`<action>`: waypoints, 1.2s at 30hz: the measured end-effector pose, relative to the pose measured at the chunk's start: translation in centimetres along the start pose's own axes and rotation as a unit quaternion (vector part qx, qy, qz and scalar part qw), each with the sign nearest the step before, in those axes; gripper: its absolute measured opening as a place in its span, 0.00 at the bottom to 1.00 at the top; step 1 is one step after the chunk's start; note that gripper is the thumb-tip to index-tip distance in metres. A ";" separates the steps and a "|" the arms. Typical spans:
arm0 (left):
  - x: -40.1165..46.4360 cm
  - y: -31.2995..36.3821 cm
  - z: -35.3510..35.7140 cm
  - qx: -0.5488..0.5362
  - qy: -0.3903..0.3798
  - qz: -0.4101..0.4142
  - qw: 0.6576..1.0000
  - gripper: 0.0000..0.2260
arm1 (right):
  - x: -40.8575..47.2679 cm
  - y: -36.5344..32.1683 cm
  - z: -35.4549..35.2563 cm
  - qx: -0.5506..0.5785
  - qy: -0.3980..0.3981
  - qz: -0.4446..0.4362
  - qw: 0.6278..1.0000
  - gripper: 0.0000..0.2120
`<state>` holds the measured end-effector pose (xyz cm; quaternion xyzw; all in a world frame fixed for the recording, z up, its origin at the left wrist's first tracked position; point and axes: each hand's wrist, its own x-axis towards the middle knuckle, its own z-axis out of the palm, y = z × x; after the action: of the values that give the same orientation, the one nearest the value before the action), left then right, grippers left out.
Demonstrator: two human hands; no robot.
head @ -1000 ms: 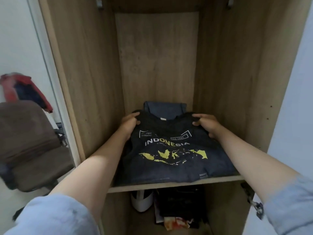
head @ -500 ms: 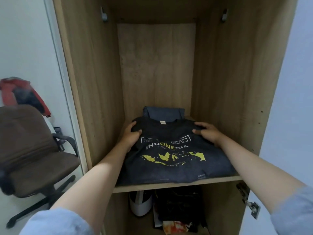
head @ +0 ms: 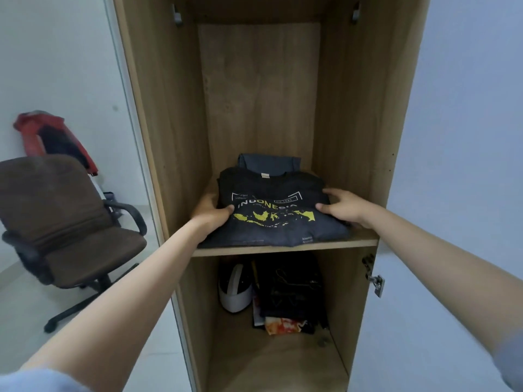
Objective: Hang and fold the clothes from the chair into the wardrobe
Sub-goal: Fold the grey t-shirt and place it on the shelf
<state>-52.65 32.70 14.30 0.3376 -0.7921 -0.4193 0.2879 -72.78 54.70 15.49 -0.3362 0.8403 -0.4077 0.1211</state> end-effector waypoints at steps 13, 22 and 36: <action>-5.8 -3.2 -1.9 0.186 0.024 0.266 0.946 0.09 | -6.0 0.7 0.0 0.163 0.099 -0.037 0.981 0.15; -5.7 -3.2 -1.2 0.239 0.039 0.363 0.900 0.07 | -6.2 1.2 1.3 -0.013 0.183 -0.152 0.971 0.11; -4.6 -3.6 -1.8 0.168 -0.028 0.353 0.920 0.09 | -6.2 1.3 2.3 0.040 0.163 -0.216 0.962 0.08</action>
<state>-47.47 33.88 11.25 0.0672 -0.9262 -0.1606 0.3344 -67.72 57.97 12.54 -0.4334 0.7393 -0.5065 -0.0951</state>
